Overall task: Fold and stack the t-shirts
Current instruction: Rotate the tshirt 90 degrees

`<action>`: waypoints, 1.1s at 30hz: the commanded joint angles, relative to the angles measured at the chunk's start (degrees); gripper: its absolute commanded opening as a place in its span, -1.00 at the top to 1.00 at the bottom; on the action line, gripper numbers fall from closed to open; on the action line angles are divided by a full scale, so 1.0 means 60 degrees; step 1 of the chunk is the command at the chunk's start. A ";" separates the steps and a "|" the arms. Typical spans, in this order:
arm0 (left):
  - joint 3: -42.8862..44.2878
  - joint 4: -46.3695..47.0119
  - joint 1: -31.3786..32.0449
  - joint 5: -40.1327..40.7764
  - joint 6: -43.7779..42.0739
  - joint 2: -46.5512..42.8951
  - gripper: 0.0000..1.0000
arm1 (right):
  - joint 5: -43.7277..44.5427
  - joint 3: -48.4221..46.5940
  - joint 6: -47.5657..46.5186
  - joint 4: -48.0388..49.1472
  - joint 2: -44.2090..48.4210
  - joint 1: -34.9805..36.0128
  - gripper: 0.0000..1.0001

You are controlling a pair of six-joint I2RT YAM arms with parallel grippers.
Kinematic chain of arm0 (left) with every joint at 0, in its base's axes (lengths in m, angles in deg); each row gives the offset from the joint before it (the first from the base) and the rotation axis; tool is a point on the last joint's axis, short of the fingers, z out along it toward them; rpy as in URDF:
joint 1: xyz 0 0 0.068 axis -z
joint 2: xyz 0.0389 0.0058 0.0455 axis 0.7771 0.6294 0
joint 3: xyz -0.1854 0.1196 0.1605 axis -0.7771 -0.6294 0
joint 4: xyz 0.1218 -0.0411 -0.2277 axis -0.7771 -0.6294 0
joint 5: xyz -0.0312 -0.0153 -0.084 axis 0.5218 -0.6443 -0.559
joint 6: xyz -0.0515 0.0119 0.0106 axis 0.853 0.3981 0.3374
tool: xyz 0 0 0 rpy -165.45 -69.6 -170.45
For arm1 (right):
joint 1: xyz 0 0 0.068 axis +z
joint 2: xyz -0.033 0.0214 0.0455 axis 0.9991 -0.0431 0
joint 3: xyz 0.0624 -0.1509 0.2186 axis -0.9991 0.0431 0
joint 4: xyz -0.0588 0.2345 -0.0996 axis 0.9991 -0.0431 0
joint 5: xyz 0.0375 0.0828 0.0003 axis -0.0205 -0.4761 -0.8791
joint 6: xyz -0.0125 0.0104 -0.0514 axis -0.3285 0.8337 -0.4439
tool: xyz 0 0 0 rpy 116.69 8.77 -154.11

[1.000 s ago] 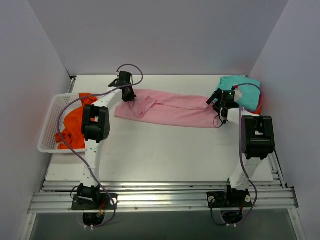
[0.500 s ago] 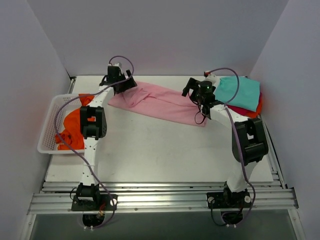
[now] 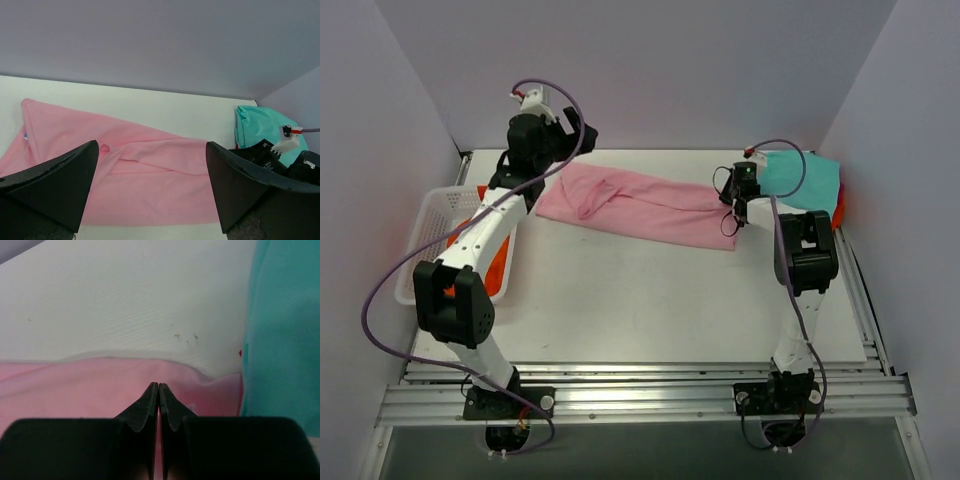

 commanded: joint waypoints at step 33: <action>0.2265 -0.2512 0.0282 0.0203 0.0675 0.6115 -0.80 | 0.2703 0.3908 0.1643 -0.0668 0.4169 0.5164 1.00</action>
